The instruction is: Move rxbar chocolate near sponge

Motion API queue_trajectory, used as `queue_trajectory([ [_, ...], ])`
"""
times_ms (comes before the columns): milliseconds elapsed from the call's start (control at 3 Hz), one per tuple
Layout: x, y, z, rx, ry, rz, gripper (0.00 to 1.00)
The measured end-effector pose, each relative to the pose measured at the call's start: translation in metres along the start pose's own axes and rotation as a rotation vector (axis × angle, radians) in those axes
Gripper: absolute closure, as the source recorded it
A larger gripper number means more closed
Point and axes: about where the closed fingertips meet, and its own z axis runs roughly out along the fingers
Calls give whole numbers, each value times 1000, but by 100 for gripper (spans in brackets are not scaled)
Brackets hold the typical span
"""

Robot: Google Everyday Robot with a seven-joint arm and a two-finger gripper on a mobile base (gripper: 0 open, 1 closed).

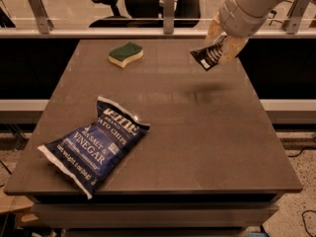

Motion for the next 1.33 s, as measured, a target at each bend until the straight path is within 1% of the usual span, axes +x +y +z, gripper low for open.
queue_trajectory([
  [333, -33, -6, 15, 104, -37, -61, 100],
  [667, -34, -15, 19, 140, -30, -64, 100],
  [1000, -33, -14, 18, 137, -30, -63, 100],
  [1333, -34, -14, 32, 116, -50, -68, 100],
])
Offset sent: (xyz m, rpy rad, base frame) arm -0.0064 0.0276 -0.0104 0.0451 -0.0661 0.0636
